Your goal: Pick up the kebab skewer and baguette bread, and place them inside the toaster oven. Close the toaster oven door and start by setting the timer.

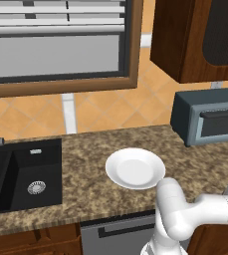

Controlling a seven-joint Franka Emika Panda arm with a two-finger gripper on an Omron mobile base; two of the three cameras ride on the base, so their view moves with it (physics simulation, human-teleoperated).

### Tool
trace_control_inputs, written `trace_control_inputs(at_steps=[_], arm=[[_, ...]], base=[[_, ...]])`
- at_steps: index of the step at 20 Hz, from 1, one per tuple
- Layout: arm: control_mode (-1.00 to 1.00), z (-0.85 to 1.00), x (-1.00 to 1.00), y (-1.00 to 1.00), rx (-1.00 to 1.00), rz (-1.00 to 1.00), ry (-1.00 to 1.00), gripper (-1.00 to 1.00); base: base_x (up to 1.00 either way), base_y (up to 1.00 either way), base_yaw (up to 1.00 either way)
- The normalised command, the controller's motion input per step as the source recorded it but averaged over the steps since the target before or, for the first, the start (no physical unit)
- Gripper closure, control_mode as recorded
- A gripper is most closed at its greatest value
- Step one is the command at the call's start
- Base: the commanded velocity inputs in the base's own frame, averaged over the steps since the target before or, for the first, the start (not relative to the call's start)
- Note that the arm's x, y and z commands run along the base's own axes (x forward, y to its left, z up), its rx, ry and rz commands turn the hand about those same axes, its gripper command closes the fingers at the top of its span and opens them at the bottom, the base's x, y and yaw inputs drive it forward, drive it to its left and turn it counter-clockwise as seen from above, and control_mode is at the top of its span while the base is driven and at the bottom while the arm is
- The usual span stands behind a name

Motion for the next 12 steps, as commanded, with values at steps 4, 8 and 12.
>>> trace_control_inputs(at_steps=[4,8,12], arm=[[-1.0,0.0,-0.09,-0.03,0.01,0.0,0.0,1.0],[-1.0,0.0,-0.01,0.0,0.01,0.0,0.0,1.0],[-1.0,0.0,0.0,0.0,0.05,0.0,0.0,1.0]], base=[[0.0,0.0,0.0],[0.0,0.0,0.0],[0.0,0.0,0.0]])
